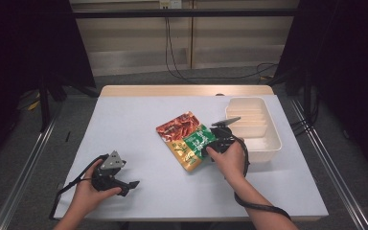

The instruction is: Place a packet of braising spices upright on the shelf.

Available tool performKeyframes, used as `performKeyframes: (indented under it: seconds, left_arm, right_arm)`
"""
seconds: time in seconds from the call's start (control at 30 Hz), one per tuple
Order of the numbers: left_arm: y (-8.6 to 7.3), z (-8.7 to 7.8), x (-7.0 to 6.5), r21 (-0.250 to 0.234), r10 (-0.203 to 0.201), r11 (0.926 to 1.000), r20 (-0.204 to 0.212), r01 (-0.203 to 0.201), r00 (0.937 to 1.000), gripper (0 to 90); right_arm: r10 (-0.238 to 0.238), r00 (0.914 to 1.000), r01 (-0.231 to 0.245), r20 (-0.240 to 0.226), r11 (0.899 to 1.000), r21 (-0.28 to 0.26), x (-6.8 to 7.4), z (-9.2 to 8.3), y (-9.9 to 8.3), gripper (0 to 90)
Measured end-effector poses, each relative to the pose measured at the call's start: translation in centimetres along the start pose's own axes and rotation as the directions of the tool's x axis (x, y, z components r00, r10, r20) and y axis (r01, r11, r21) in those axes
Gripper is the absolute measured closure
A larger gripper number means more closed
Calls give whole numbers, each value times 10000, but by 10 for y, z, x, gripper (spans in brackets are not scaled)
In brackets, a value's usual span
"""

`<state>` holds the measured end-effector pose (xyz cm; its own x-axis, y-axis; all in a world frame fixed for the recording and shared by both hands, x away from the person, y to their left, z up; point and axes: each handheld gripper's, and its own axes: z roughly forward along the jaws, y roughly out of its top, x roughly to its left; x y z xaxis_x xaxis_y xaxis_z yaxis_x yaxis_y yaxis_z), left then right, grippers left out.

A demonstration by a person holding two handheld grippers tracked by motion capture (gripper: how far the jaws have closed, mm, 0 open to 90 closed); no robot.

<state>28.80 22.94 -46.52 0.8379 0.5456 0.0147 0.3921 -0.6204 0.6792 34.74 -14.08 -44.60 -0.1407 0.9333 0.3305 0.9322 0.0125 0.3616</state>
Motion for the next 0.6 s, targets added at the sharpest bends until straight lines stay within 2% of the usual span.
performKeyframes:
  seconds: [0.03,0.07,0.23,0.33,0.5,0.53,0.6]
  left_arm:
    - [0,0,0,0,0,10000,0,0,10000,114]
    - [0,0,0,-10,-14,10000,17,14,10000,114]
    - [0,0,0,7,-9,10000,36,9,10000,115]
    - [0,-1,1,0,-3,10000,-55,3,10000,114]
    - [0,0,1,-117,-65,9999,43,65,10000,114]
    - [0,0,1,-101,35,9999,-27,-35,10000,114]
    - [0,0,2,-111,30,9999,7,-30,10000,114]
  right_arm:
    - [0,10000,0,0,10000,0,0,0,0,701]
    - [-190,9998,190,100,9998,49,2,0,3,760]
    - [-224,9990,221,378,9997,62,5,0,10,812]
    - [-177,9978,178,635,9998,-15,3,-1,17,897]
    - [-282,9968,272,751,9995,150,0,-3,23,900]
    - [-449,9962,435,752,9988,203,1,-4,26,900]
    - [-495,9955,477,807,9986,243,1,-7,30,900]
